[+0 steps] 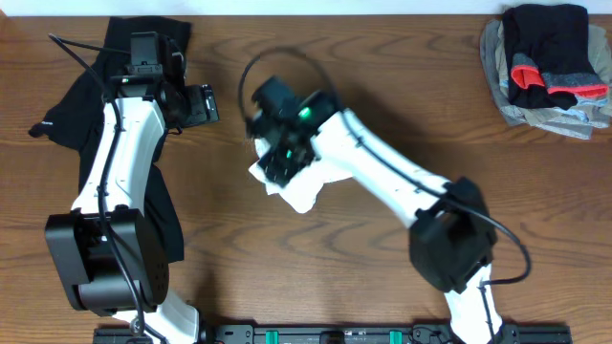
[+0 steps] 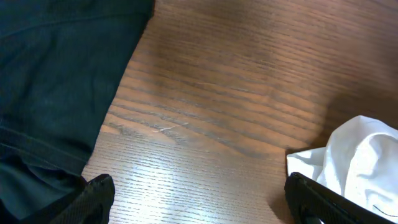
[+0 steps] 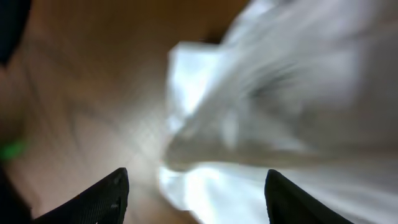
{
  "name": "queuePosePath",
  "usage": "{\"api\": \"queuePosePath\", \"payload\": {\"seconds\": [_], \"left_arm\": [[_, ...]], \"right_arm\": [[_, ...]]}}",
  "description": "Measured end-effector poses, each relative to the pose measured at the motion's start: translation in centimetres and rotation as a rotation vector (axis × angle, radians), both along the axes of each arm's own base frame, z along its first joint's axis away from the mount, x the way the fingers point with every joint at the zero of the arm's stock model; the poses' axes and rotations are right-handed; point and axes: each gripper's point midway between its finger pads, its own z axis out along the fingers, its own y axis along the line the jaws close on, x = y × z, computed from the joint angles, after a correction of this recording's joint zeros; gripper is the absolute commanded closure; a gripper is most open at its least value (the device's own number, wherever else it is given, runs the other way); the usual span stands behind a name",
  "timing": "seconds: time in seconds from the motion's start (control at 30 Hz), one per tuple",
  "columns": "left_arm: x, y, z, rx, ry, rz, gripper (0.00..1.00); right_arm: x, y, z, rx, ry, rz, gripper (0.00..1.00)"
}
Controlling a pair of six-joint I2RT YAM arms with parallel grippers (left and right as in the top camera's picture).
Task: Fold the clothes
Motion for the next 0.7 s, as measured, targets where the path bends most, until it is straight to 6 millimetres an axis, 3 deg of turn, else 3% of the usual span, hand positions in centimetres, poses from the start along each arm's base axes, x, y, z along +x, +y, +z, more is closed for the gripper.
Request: {"api": "queuePosePath", "payload": {"seconds": [0.07, 0.17, 0.37, 0.47, 0.57, 0.7], "left_arm": [[0.1, 0.0, 0.1, 0.004, -0.006, -0.01, 0.02], [0.7, -0.8, 0.4, -0.011, -0.037, -0.067, 0.01], [2.1, -4.0, 0.9, -0.031, -0.108, -0.241, 0.01], [2.9, -6.3, 0.0, -0.053, -0.127, -0.349, 0.01], [3.0, -8.7, -2.1, -0.089, -0.109, -0.458, 0.0], [2.7, -11.4, -4.9, -0.144, -0.075, -0.582, 0.08]], "right_arm": [[2.4, -1.1, 1.8, 0.029, -0.059, -0.056, 0.32], [5.6, -3.7, 3.6, 0.051, -0.109, -0.153, 0.32], [9.4, -9.5, 3.7, 0.036, -0.113, -0.32, 0.32], [10.2, -11.7, 3.6, 0.024, -0.1, -0.373, 0.33], [10.6, -13.6, 3.4, 0.01, -0.079, -0.417, 0.33], [10.5, -15.1, 3.1, -0.007, -0.053, -0.448, 0.33]]}}
